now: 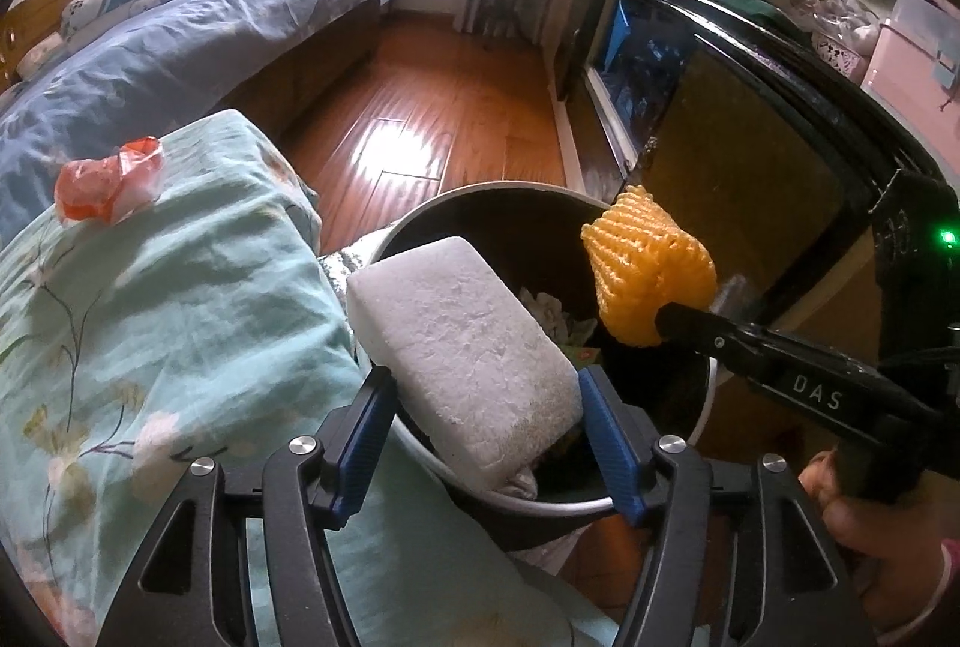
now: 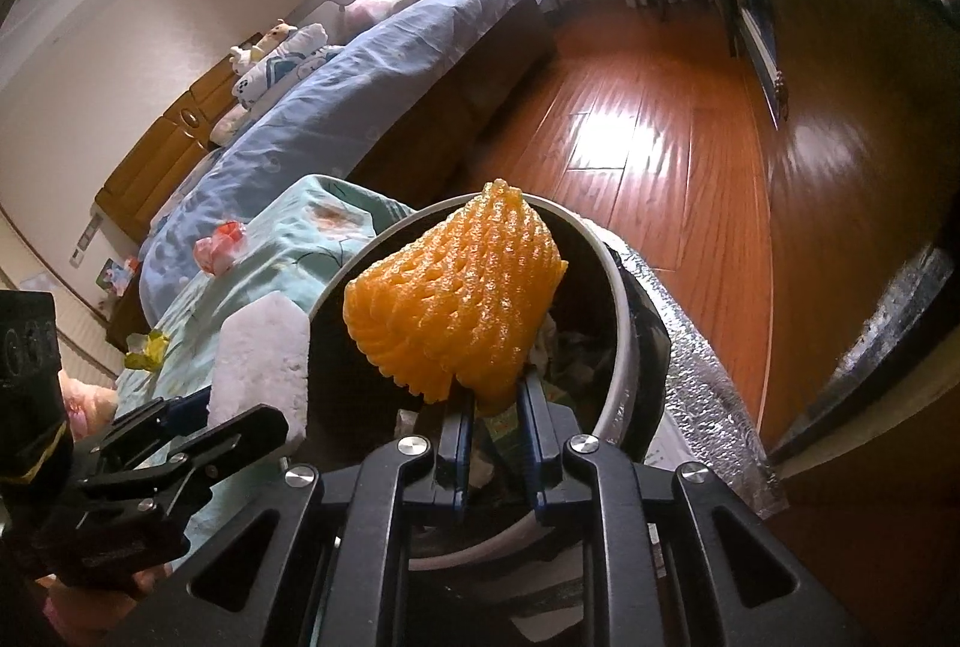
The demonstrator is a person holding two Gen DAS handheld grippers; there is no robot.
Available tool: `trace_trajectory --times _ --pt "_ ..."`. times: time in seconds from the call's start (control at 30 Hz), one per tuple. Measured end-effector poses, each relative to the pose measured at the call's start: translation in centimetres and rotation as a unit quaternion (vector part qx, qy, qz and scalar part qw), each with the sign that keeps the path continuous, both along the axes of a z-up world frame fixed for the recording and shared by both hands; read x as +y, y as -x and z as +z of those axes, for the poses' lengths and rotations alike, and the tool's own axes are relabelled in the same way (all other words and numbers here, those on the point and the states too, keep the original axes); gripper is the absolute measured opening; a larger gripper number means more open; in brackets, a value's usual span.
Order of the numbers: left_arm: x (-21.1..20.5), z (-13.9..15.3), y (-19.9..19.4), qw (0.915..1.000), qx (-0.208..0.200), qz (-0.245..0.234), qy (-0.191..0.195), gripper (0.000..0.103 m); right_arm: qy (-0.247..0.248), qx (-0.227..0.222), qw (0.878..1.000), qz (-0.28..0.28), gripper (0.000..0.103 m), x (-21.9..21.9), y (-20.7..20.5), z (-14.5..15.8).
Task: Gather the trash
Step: 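Carry the white foam block and orange foam net over the bin with both tools, then open both tools to drop the foam block and foam net into the bin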
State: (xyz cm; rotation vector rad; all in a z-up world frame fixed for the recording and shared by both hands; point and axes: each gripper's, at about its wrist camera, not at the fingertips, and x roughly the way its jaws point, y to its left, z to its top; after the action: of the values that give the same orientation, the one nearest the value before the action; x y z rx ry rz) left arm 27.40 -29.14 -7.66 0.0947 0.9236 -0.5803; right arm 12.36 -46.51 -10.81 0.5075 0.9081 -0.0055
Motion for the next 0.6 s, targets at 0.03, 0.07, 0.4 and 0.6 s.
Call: trace_trajectory --times 0.03,0.07,0.4,0.6 --pt "0.0 0.0 0.0 1.0000 0.001 0.001 -0.001 0.064 0.001 0.000 1.000 -0.002 0.020 0.0 0.0 0.1" --pt "0.0 -0.1 0.0 1.0000 0.002 0.002 -0.001 0.065 0.001 -0.001 1.000 -0.002 0.025 -0.1 -0.1 0.2" --pt "1.3 -0.3 0.9 0.9998 0.014 0.012 0.012 0.069 0.006 -0.014 1.000 -0.014 0.048 -0.3 0.8 1.0" --pt "2.7 0.1 1.9 0.9997 0.009 0.017 0.017 0.069 0.007 -0.019 1.000 -0.015 0.056 0.2 1.1 1.5"
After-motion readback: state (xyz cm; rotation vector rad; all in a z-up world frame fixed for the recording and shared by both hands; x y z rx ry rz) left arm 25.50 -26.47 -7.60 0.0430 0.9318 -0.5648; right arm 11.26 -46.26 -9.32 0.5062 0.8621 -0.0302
